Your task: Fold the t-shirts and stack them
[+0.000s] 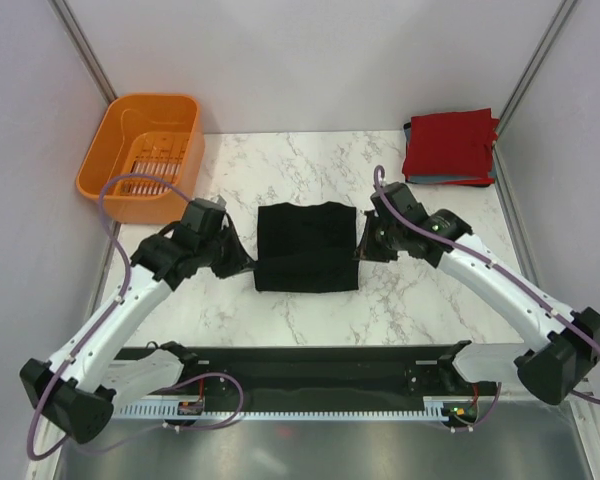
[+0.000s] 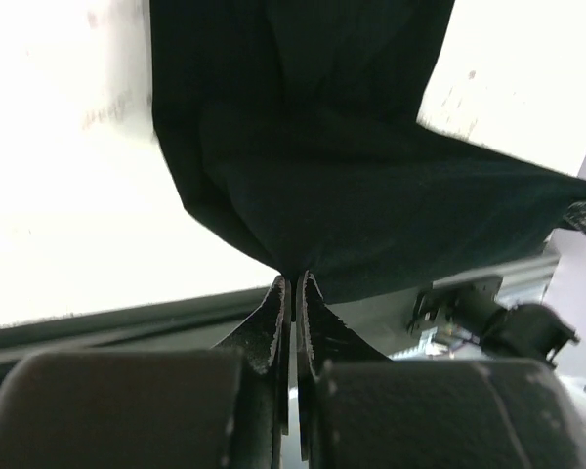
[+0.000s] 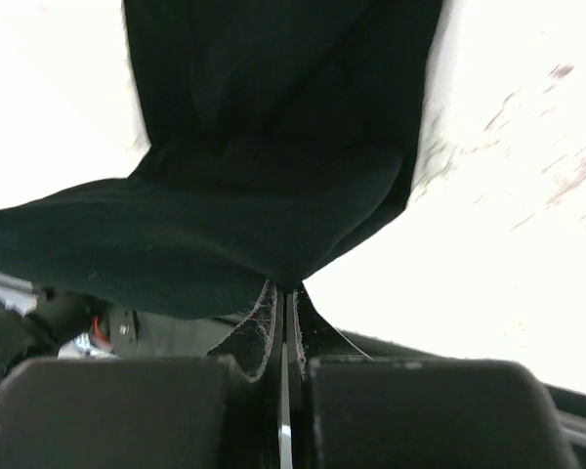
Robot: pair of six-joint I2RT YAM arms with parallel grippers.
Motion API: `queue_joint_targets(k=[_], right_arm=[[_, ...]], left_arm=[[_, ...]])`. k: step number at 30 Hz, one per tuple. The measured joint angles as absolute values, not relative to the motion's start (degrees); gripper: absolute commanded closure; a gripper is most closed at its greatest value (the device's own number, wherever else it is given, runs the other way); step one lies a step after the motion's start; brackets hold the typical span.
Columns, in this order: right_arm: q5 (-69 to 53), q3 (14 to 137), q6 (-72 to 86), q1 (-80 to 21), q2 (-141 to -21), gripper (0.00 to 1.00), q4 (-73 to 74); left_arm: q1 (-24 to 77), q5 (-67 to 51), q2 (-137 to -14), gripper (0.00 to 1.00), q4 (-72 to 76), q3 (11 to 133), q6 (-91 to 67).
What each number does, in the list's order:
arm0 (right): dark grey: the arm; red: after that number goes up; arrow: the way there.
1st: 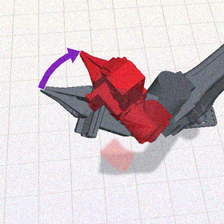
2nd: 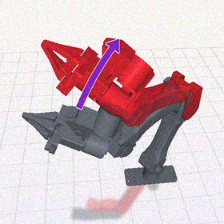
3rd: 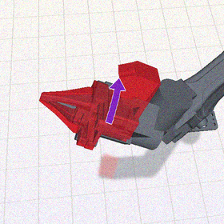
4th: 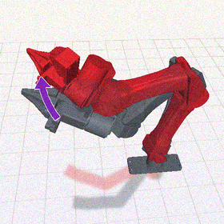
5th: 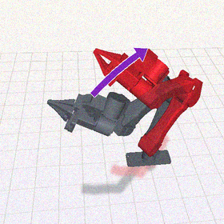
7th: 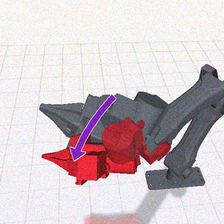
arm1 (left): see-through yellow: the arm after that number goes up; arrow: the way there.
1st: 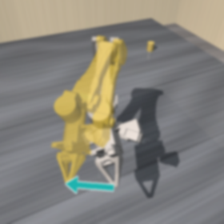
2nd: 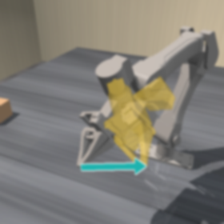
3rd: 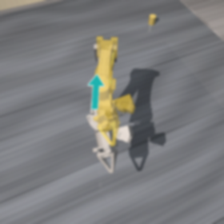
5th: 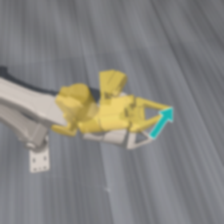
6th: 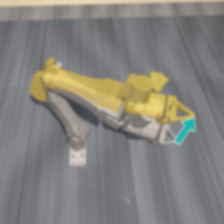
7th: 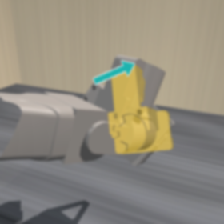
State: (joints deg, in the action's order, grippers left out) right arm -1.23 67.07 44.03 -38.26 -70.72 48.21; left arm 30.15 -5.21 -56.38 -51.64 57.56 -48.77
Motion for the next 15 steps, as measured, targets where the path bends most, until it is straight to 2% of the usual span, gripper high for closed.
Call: queue_joint_targets(k=[8,15], right_arm=[[-3.0,75.9,37.1,-29.5,-79.6,1.0,48.5],[-5.4,82.2,33.0,-25.9,-88.7,1.0,47.5]], left_arm=[[24.3,-6.5,-69.5,0.98,-48.2,68.5,-44.2],[19.9,-9.2,-80.5,0.98,-46.4,75.6,-41.1]])
